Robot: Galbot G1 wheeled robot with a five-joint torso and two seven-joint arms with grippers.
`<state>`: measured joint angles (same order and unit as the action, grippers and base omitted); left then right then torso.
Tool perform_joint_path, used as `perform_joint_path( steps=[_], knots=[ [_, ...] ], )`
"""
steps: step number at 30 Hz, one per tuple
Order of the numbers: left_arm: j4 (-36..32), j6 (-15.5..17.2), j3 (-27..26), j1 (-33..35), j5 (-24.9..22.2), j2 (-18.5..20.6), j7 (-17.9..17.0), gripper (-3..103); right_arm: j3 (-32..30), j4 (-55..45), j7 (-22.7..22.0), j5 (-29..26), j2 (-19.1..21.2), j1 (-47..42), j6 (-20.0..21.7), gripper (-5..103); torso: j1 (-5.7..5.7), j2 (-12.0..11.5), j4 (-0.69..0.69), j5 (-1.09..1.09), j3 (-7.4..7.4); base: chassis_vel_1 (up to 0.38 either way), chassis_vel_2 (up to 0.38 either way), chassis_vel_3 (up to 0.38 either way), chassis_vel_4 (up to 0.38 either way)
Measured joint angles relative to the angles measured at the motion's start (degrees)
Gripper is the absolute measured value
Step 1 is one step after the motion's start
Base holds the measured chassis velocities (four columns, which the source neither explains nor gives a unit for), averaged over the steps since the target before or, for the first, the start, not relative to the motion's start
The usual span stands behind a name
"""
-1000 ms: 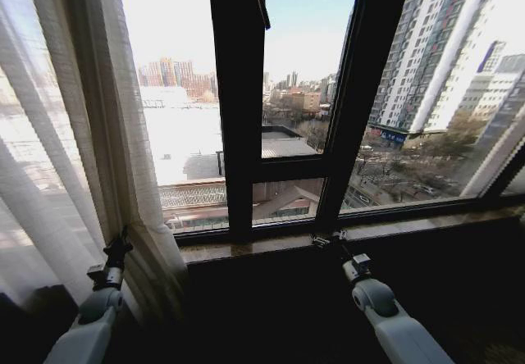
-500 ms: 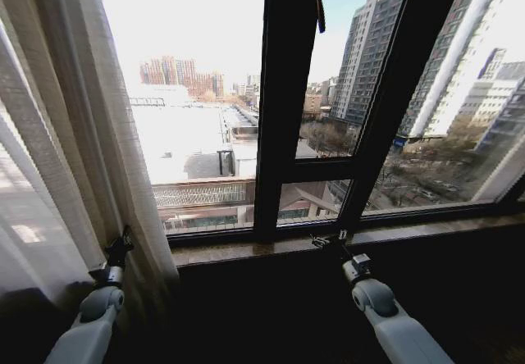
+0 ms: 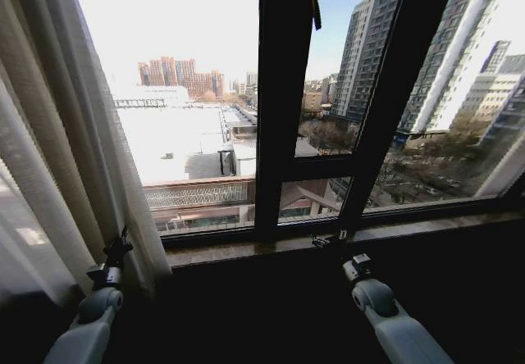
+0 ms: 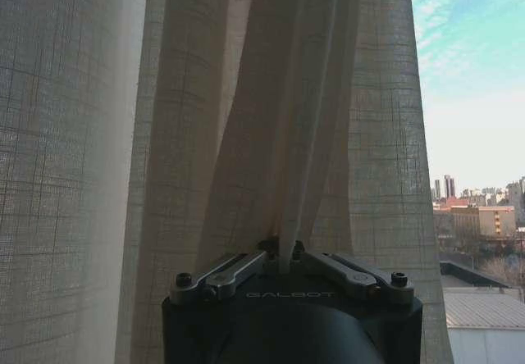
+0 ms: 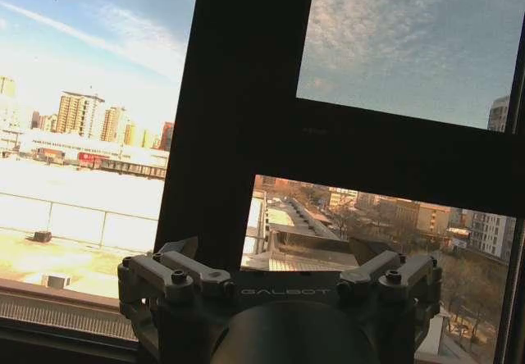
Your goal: Open the curtains by pulling them apart, changing their state from closed to fully open.
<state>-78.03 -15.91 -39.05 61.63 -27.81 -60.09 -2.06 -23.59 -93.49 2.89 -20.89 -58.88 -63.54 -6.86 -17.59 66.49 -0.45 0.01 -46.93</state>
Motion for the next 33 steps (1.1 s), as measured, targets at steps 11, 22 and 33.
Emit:
perform_joint_path(
  steps=[11,22,33],
  knots=[
    [-0.5,-0.3,-0.4,0.5,0.0,0.0,0.0,0,0.0,0.0,0.0,0.0,0.0,0.0,0.0,100,0.01,0.0,0.02,-0.01,0.0,0.276,0.239,-0.278,-0.246],
    [-0.7,-0.3,-0.5,0.7,-0.1,0.0,-0.1,0,0.0,0.0,0.0,0.0,0.0,0.0,0.0,100,0.01,0.0,0.02,-0.05,0.0,0.114,0.121,-0.106,-0.117],
    [-0.8,-0.1,-0.7,0.7,-0.1,0.0,-0.1,0,0.0,0.0,0.0,0.0,0.0,0.0,0.0,100,0.0,0.0,0.03,-0.04,0.0,-0.012,-0.014,-0.004,0.021]
  ],
)
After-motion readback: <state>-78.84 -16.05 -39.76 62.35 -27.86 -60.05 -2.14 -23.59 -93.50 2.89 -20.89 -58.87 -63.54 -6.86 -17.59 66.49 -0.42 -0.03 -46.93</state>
